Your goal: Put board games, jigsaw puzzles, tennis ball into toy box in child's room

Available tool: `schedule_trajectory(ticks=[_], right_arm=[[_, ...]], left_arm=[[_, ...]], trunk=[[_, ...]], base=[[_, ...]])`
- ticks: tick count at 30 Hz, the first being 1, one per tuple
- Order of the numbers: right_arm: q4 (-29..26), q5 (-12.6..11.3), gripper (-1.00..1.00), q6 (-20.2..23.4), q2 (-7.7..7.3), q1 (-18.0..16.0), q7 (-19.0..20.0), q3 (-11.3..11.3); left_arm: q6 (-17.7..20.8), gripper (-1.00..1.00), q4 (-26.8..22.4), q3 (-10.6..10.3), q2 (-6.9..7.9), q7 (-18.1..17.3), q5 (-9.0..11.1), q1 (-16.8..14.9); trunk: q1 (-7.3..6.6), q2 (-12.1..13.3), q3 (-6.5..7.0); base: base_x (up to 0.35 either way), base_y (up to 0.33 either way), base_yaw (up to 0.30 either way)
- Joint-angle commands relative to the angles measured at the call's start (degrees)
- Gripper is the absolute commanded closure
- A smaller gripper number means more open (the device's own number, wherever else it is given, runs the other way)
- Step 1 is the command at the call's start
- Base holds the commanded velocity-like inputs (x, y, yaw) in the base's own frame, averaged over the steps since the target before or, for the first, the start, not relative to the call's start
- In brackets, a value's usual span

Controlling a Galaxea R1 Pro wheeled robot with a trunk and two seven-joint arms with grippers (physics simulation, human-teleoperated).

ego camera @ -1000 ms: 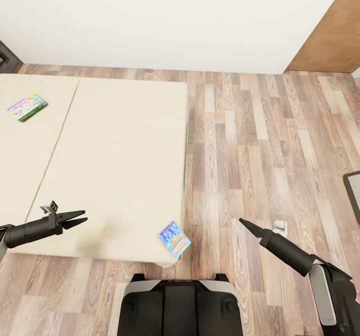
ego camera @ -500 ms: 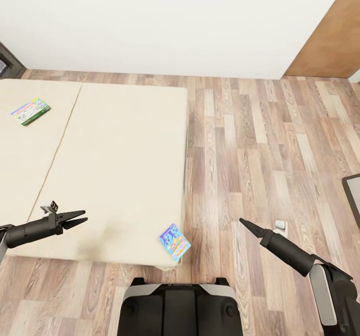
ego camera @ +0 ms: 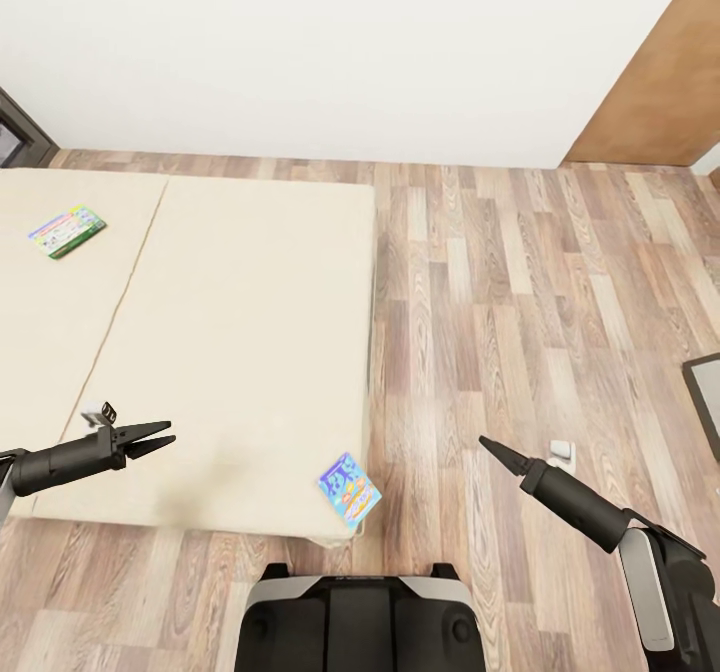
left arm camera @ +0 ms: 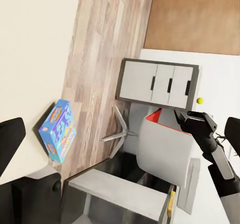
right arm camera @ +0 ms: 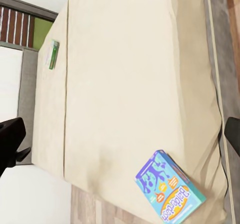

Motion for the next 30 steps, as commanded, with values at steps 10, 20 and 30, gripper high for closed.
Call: schedule_trajectory(ticks=[10, 20, 30], right_arm=[[-0.03, -0.20, -1.00, 0.35, 0.00, -0.04, 0.07, -0.04], [-0.09, -0.23, -1.00, 0.26, 0.08, -0.02, -0.15, -0.04], [-0.09, -0.21, -1.00, 0.26, 0.12, -0.03, -0.19, -0.04]], left_arm=[[0.61, -1.00, 0.00, 0.02, 0.01, -0.24, -0.06, -0.02], [0.61, -1.00, 0.00, 0.00, 0.01, -0.24, -0.06, -0.02], [0.61, -1.00, 0.00, 0.00, 0.01, -0.24, -0.08, -0.02]], trunk=[[0.03, -0.08, 0.89], [0.03, -0.08, 1.83], [0.03, -0.08, 2.77]], base=[[0.000, 0.000, 0.000], [0.000, 0.000, 0.000], [0.000, 0.000, 0.000]])
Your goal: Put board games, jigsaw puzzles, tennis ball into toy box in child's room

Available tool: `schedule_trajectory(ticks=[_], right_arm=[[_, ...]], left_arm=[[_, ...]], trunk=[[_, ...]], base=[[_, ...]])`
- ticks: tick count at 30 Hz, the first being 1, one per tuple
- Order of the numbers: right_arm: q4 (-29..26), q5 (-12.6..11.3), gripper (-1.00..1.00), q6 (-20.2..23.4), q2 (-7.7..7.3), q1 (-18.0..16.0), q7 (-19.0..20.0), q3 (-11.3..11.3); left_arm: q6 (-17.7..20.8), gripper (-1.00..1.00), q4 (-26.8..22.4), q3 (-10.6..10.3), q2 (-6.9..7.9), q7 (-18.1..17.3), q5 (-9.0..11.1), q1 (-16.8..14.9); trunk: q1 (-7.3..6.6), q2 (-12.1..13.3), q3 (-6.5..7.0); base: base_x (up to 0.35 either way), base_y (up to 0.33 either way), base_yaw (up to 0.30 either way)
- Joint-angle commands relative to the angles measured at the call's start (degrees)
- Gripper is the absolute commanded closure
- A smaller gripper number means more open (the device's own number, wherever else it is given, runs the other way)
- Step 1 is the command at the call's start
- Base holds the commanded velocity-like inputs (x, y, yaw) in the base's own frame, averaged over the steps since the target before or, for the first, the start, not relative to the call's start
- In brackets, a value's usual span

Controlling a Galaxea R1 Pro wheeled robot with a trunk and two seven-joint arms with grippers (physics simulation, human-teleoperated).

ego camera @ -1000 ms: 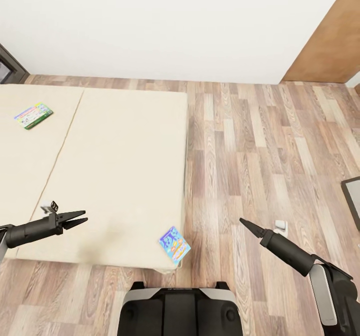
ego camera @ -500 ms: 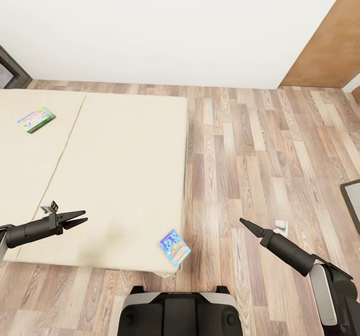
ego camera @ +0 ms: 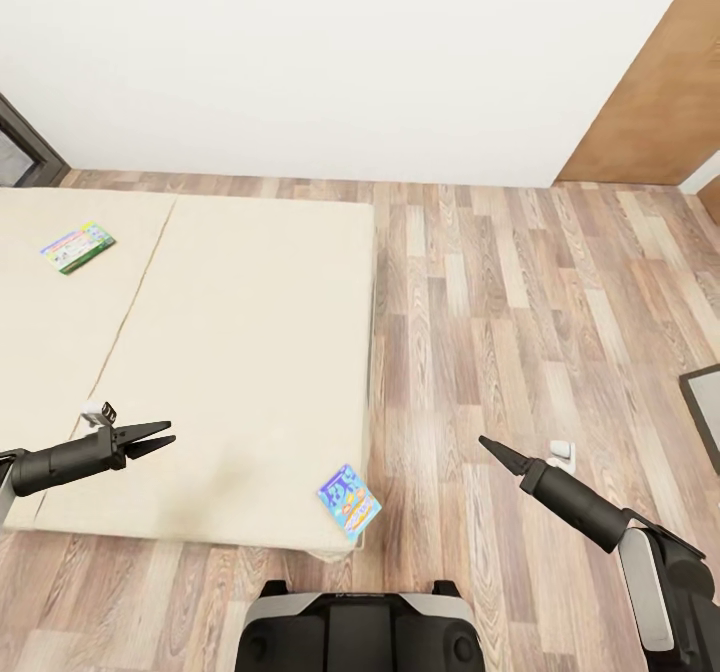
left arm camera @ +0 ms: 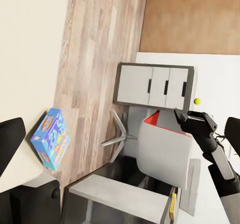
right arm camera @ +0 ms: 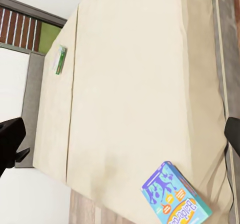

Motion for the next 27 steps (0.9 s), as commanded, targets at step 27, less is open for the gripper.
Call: schedule_trajectory(ticks=[27], right_arm=[[0.08, -0.19, -1.00, 0.17, -0.06, -0.03, 0.07, -0.04]], left_arm=[[0.61, -1.00, 0.00, -0.08, 0.01, -0.24, -0.11, -0.02]], trunk=[[0.03, -0.08, 2.49]], base=[[0.000, 0.000, 0.000]])
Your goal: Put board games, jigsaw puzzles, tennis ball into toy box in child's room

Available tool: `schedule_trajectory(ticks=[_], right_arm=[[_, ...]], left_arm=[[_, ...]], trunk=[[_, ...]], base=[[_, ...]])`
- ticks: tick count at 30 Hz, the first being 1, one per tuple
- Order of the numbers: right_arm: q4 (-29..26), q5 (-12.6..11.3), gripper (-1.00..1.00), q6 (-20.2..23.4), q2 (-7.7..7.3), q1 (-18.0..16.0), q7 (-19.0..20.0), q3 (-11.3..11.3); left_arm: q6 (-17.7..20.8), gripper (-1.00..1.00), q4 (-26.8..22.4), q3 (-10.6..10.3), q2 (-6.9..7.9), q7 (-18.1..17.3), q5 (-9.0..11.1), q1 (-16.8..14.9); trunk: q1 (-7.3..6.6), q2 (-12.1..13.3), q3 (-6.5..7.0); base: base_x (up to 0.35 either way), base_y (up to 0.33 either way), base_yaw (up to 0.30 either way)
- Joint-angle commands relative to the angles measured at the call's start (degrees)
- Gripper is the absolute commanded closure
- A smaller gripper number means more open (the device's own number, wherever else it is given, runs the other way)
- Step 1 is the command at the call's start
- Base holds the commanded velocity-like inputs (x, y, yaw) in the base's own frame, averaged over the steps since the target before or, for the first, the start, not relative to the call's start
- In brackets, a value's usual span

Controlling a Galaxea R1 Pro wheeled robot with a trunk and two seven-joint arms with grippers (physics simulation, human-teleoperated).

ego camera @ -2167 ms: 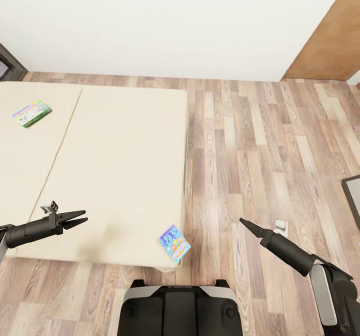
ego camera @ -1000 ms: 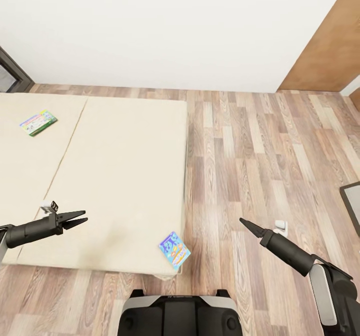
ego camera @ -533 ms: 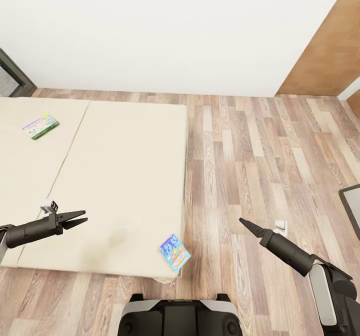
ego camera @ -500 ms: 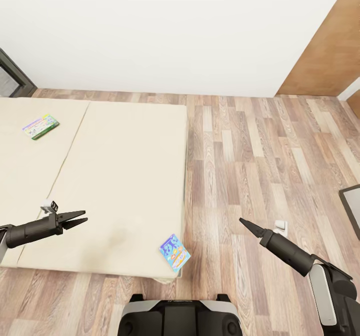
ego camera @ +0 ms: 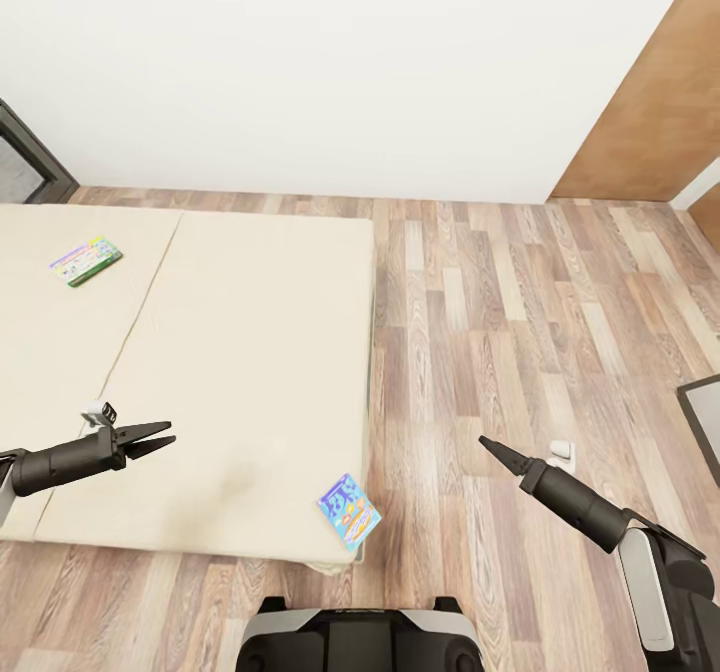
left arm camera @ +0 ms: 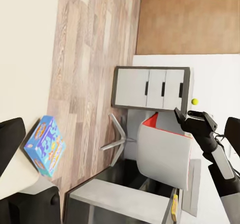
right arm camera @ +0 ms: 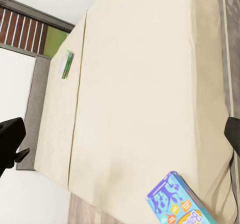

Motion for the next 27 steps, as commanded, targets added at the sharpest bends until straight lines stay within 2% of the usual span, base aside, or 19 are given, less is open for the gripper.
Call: schedule_trajectory(ticks=[1, 24, 27], right_arm=[[0.00, -0.23, -1.00, 0.35, -0.02, -0.03, 0.07, -0.04], [0.00, -0.23, -1.00, 0.35, -0.09, -0.03, 0.05, -0.06], [0.10, -0.19, -1.00, 0.35, 0.07, 0.00, 0.07, -0.62]], left_arm=[[0.61, -1.00, 0.00, -0.01, -0.01, -0.24, -0.06, -0.02], [0.61, -1.00, 0.00, -0.19, -0.16, -0.24, -0.13, -0.05], [0.61, -1.00, 0.00, -0.18, -0.16, -0.24, -0.09, -0.09]], trunk=[[0.03, -0.08, 0.03], [0.03, -0.08, 2.20], [0.03, -0.08, 2.48]], base=[[0.000, 0.000, 0.000], [0.000, 0.000, 0.000], [0.000, 0.000, 0.000]])
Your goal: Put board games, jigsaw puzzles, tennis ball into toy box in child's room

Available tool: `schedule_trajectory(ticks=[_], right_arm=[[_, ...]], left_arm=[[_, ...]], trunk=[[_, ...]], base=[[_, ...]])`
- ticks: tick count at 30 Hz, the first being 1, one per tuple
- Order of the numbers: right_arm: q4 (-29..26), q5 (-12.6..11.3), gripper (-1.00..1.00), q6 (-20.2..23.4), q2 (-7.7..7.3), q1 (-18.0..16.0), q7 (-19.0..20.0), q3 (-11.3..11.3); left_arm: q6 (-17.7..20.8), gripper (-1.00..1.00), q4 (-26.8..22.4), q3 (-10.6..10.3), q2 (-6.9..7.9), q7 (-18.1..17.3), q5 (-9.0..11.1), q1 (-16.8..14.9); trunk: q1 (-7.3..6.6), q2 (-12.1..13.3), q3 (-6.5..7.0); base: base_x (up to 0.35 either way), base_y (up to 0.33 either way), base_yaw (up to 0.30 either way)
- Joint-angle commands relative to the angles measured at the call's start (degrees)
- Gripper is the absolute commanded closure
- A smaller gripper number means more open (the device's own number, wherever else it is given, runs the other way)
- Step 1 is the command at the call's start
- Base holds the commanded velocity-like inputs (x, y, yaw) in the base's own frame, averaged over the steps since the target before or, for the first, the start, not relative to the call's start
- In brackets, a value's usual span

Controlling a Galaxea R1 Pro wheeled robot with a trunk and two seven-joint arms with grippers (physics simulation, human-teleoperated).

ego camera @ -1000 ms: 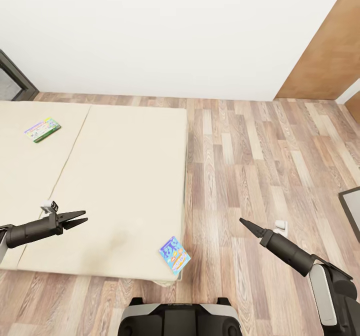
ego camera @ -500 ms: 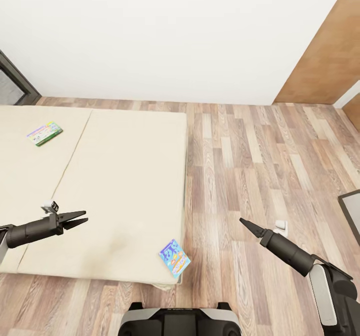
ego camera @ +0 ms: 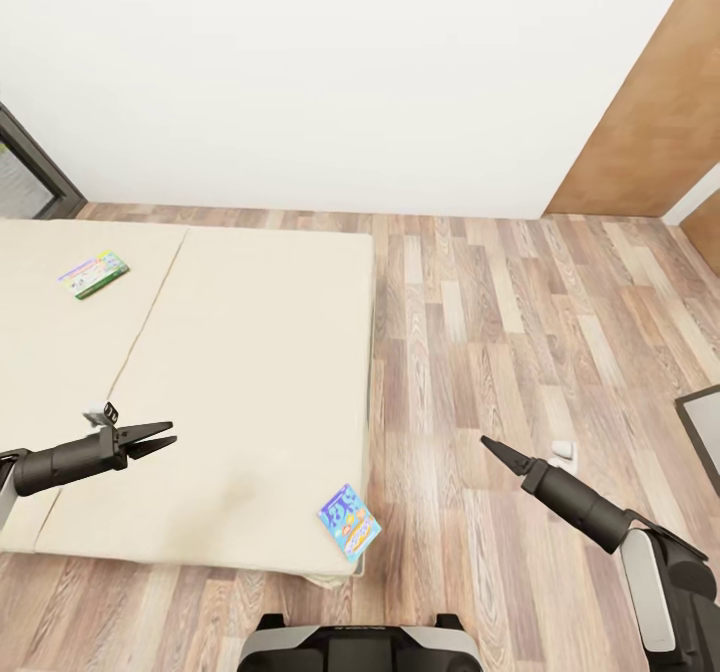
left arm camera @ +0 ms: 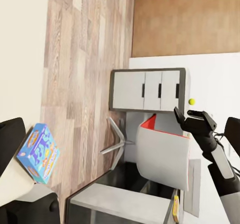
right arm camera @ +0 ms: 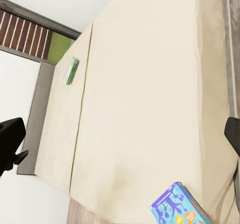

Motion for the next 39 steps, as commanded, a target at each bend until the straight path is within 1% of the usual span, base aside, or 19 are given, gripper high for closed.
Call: schedule_trajectory(ticks=[1, 6, 10, 16, 22, 39], right_arm=[[0.07, -0.19, -1.00, 0.35, 0.05, -0.04, 0.07, -0.19], [0.35, -0.18, -1.00, 0.30, 0.08, -0.05, 0.10, -0.87], [0.41, -0.21, -1.00, 0.27, -0.01, -0.06, 0.15, -2.11], [0.42, -0.26, -1.00, 0.29, -0.19, -0.02, 0.33, -3.20], [0.43, 0.00, -1.00, 0.27, 0.11, -0.01, 0.19, -3.37], [0.43, 0.25, -1.00, 0.26, 0.21, -0.01, 0.11, -3.36]], left_arm=[[0.61, -1.00, 0.00, 0.01, 0.01, -0.24, -0.06, -0.03], [0.61, -1.00, 0.00, 0.09, 0.01, -0.24, -0.03, -0.04], [0.61, -1.00, 0.00, 0.01, 0.01, -0.24, -0.03, -0.04], [0.61, -1.00, 0.00, -0.02, 0.01, -0.24, -0.03, -0.04], [0.61, -1.00, 0.00, -0.02, 0.01, -0.24, -0.02, -0.04], [0.61, -1.00, 0.00, 0.06, 0.01, -0.24, -0.02, -0.04]], trunk=[[0.03, -0.08, 0.03], [0.03, -0.08, 0.50], [0.03, -0.08, 0.88], [0.03, -0.08, 1.44], [0.03, -0.08, 2.01], [0.03, -0.08, 3.61]], base=[[0.000, 0.000, 0.000], [0.000, 0.000, 0.000], [0.000, 0.000, 0.000], [0.000, 0.000, 0.000], [0.000, 0.000, 0.000], [0.000, 0.000, 0.000]])
